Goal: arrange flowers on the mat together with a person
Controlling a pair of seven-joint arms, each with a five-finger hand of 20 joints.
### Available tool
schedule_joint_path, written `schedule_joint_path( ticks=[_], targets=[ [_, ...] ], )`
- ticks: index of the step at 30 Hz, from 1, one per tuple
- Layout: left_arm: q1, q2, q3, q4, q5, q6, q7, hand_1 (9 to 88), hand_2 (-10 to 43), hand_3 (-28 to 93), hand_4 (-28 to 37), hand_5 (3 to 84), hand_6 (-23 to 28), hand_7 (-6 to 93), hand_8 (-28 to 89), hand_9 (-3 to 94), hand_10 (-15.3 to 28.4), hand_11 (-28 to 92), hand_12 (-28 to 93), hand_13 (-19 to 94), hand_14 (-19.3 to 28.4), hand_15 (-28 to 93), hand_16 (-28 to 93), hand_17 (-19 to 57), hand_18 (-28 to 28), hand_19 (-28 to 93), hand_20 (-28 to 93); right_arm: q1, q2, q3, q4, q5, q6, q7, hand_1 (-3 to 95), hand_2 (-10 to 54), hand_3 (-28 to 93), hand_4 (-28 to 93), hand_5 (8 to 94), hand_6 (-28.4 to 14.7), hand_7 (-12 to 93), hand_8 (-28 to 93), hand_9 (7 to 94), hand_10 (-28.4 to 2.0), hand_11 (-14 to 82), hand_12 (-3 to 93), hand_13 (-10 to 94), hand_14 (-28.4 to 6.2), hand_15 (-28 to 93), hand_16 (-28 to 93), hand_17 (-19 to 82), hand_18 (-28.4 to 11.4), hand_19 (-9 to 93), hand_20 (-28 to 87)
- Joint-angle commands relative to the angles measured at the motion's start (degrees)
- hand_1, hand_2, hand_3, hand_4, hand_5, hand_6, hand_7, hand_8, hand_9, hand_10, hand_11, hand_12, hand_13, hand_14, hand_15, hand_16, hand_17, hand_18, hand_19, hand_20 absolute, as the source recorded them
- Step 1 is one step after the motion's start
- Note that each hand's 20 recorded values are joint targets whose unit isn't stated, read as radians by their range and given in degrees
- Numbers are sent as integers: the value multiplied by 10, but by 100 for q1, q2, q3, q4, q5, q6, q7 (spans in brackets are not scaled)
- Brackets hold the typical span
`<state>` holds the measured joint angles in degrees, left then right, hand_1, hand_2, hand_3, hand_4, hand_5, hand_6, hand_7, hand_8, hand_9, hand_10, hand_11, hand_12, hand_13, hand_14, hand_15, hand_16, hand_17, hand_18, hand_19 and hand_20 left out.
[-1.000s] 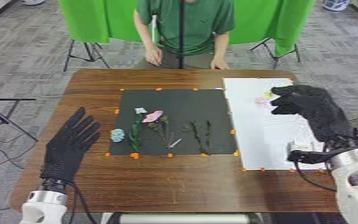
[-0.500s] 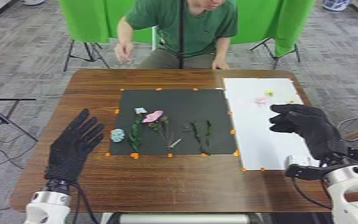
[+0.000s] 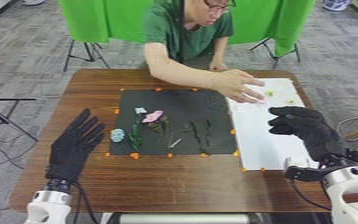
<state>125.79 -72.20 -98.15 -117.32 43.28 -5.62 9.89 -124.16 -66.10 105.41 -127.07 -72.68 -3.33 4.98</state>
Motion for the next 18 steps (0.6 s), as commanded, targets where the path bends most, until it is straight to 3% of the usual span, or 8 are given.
schedule_joint_path(
  ticks=[1, 18],
  targets=[
    [60, -81, 82, 34, -28, -8, -76, 265, 15, 715, -252, 309, 26, 138, -86, 258, 110, 134, 144, 211, 146, 191, 29, -118, 223, 433, 86, -51, -112, -48, 32, -92, 87, 17, 240, 60, 879, -214, 550, -37, 262, -138, 580, -160, 281, 232, 489, -139, 530, 178, 185, -203, 633, 350],
    [45, -108, 65, 32, -22, 26, -18, 265, 15, 716, -253, 310, 26, 137, -85, 258, 111, 133, 144, 211, 145, 192, 28, -118, 222, 434, 85, 144, -128, -186, 139, -211, 72, 64, 240, 64, 875, -213, 554, -38, 260, -137, 583, -160, 284, 231, 490, -140, 534, 174, 190, -202, 645, 354]
  ],
)
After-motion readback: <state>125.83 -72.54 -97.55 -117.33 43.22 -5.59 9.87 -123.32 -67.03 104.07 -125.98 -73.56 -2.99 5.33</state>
